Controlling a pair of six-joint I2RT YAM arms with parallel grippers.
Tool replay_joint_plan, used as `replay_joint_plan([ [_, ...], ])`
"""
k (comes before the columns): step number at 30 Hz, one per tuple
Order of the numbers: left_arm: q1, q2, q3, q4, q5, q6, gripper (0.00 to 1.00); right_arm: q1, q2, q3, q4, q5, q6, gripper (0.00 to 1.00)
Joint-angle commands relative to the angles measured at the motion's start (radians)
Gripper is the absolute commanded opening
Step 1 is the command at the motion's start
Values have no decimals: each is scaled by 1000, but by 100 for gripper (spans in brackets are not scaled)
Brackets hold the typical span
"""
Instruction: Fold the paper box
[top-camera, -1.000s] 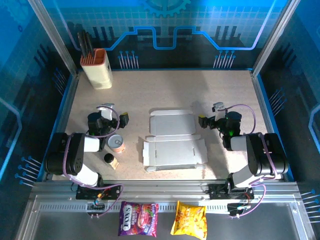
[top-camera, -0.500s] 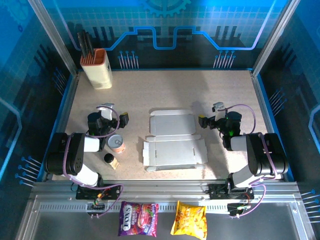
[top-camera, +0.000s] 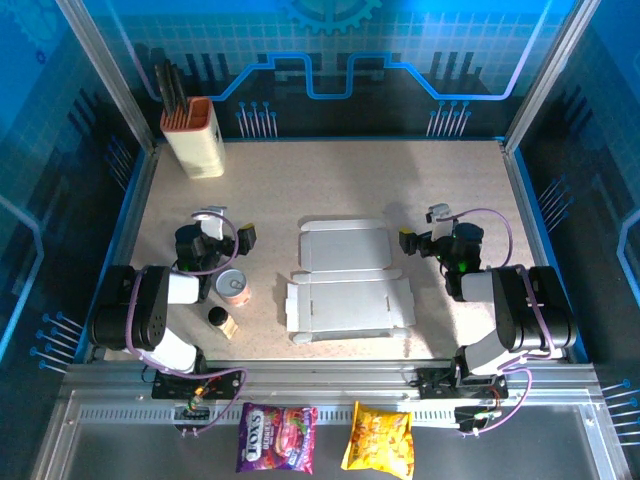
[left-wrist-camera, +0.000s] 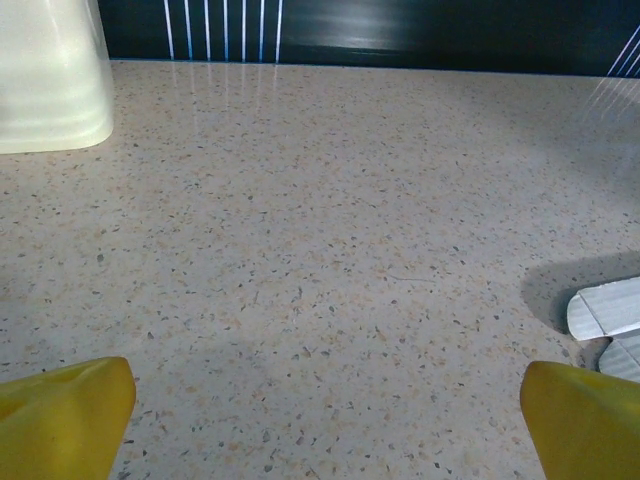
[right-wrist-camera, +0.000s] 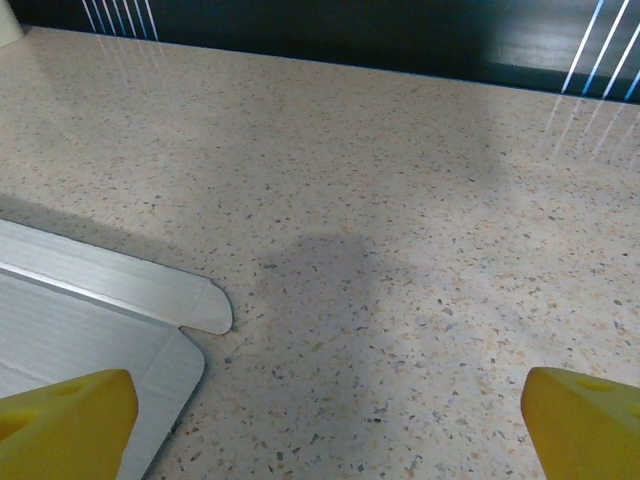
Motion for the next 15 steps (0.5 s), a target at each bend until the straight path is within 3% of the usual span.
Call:
replay_joint_plan([
  [1,6,3,-4,25,-13,-12,100,-3,0,7,25,18,8,99],
  [4,5,-28,8,-24,-22,-13,100,-2,-28,18,-14,-14,-7,99],
  [8,4,-111,69,-203,-45,-22,100,4,-113,96,-230,-15,-14,99],
  [15,-37,-195,137,-389,-141,-18,100,44,-182,191,-459,24,-15,99],
])
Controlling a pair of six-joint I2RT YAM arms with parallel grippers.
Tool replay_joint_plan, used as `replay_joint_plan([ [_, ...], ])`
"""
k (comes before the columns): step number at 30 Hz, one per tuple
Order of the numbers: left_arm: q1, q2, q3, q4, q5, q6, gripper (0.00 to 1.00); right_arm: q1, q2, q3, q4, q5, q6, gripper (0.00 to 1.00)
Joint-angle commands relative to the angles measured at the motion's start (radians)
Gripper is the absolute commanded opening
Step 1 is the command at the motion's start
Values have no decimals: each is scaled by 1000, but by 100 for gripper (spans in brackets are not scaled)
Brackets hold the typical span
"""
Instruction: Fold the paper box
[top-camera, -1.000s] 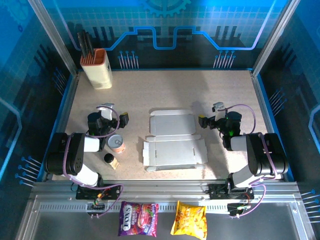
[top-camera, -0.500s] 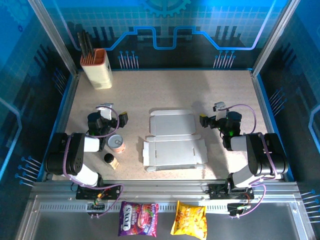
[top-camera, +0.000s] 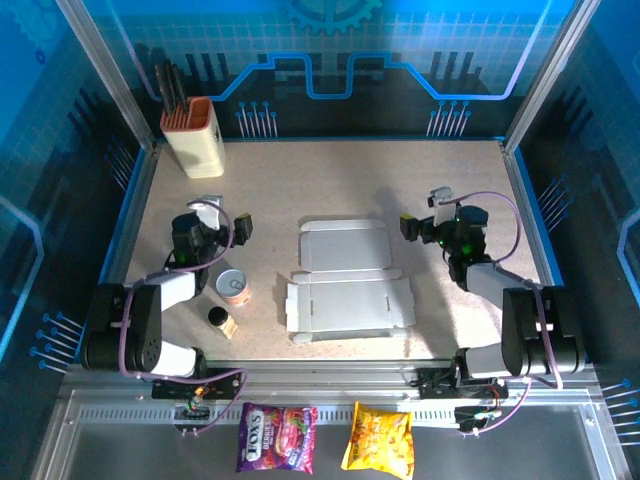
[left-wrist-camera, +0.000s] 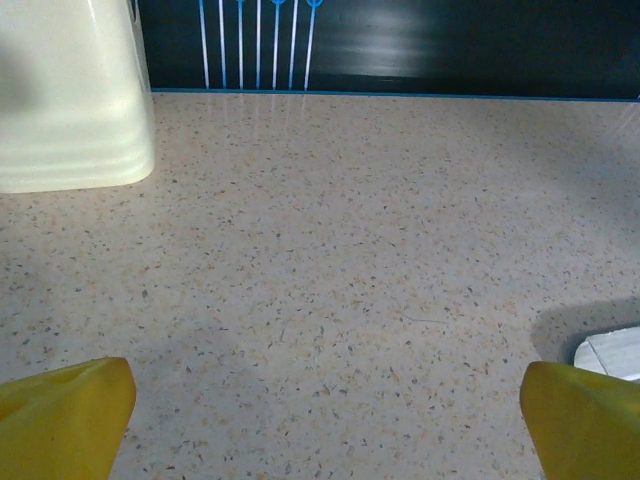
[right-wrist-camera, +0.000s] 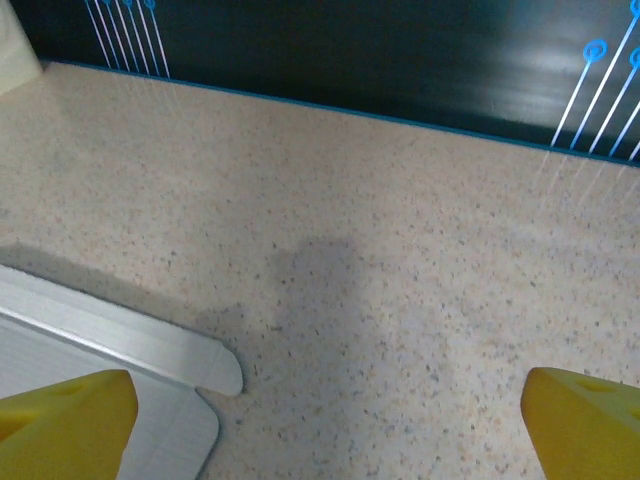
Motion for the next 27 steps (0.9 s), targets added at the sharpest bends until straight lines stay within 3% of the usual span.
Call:
replay_joint_plan([
  [1,-25,-59,51,-161,-72,-19,100,33,-37,56,-194,23,6,99],
  [8,-96,-150,169,-415,-104,-71,100,98,-61,194,-517,19,111,100],
  [15,-185,-185,283,-646,-40,-249,99,185,-53,294,-754,36,235,97],
  [21,-312,-156,321,-679,9,-379,97,274,-71,334,-908,46,321,94],
  [27,-416,-27,439,-741,89,-457,91,384,-106,335,-995,19,369,91],
])
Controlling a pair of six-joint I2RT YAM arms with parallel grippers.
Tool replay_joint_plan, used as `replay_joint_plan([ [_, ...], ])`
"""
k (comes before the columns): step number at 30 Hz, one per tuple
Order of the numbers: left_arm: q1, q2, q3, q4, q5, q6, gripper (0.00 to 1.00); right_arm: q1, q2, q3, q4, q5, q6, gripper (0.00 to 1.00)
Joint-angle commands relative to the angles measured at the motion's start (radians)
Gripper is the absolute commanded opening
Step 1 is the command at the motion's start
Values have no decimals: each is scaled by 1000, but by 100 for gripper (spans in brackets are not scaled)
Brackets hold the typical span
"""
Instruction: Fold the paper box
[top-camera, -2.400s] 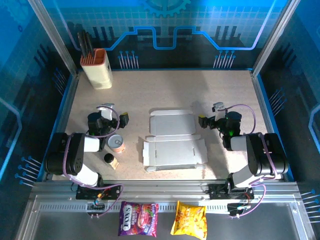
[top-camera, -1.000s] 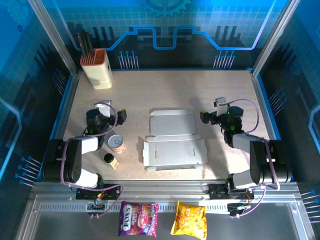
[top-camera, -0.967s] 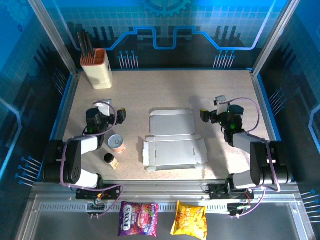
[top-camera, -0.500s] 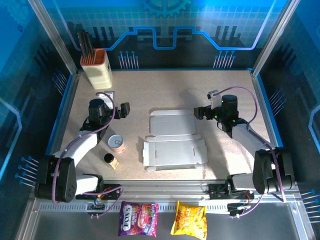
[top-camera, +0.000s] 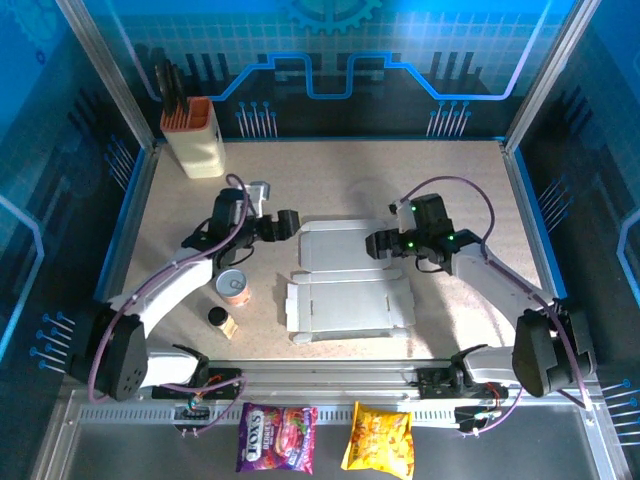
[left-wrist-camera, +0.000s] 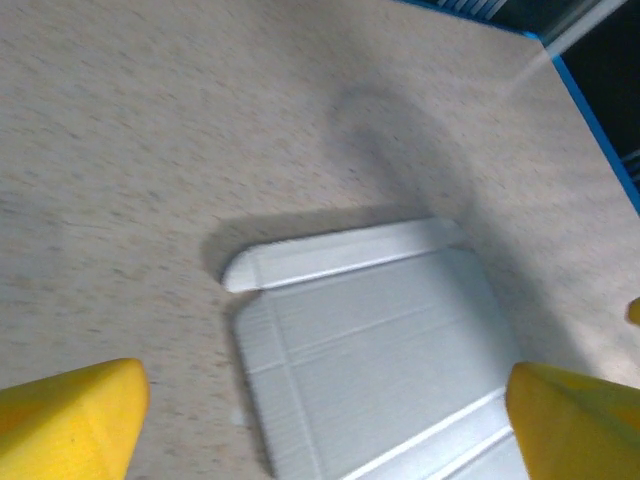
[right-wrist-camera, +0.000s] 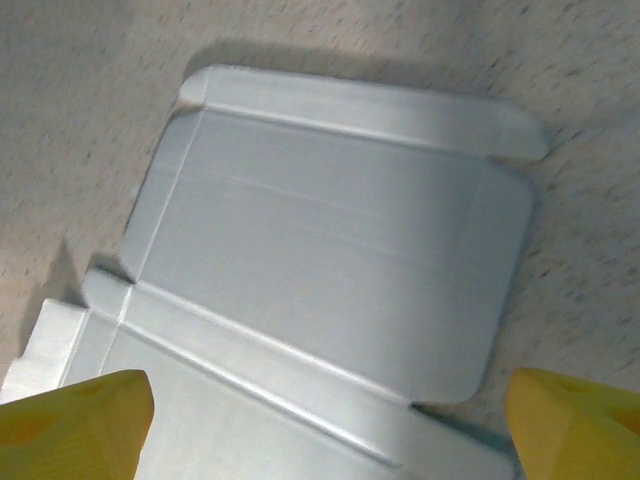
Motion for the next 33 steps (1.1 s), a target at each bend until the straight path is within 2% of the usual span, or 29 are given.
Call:
replay_joint_plan([
  [1,-46,61,71,-49,77,-93,90,71,-34,29,-115,-19,51,91],
  [9,-143,206,158,-29,116,-132,88,249,-49,6,-171,-3,128,88],
  [17,-174,360,243,-18,171,-165,85,438,-54,-60,-138,21,249,87],
  [24,-209,503,361,-34,232,-176,83,598,2,-81,-83,25,346,86],
  [33,-246,653,468,-54,269,-192,81,690,132,-58,-43,41,399,86],
])
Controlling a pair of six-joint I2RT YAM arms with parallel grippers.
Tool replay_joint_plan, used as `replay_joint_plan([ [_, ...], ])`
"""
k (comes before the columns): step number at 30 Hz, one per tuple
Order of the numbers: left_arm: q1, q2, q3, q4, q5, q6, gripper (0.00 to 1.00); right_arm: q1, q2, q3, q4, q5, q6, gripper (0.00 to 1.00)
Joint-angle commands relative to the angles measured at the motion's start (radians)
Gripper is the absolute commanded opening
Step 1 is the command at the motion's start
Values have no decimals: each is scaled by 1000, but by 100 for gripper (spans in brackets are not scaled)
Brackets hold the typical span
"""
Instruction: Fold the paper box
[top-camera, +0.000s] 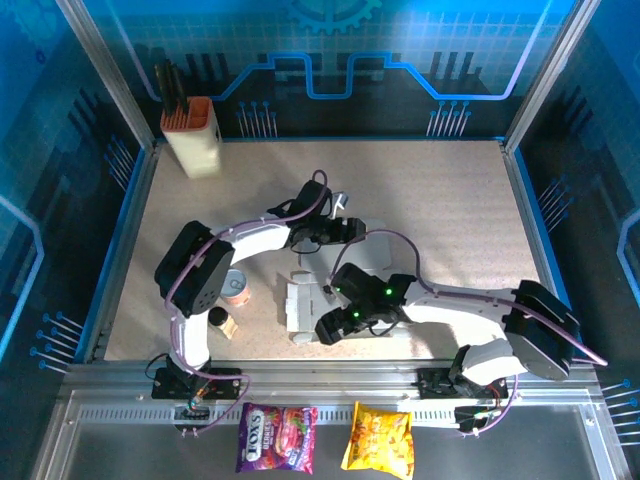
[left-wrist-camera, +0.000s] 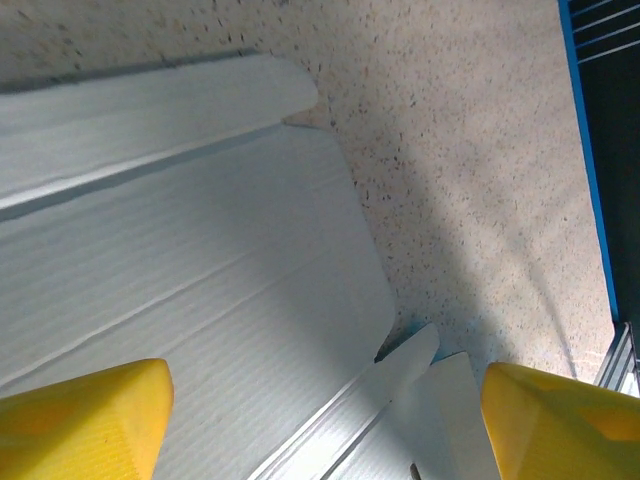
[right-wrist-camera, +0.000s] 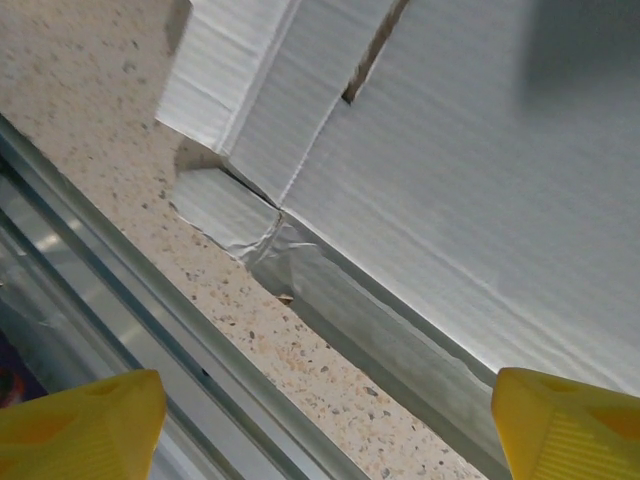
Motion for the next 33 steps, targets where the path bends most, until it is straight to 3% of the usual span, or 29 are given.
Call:
replay_joint_plan([
  [1,-11,40,40,-29,37,-22,82,25,34,15,31,6,46,86],
  [18,29,94,49,-73,4,5,82,22,67,-49,-15,24,110,82],
  [26,77,53,-15,-68,-9,15,82,-120,-26,-114,-87,51,84,81],
  [33,107,16,-60,-90,-16,41,83,-325,-83,-168,-100,15,20,80],
])
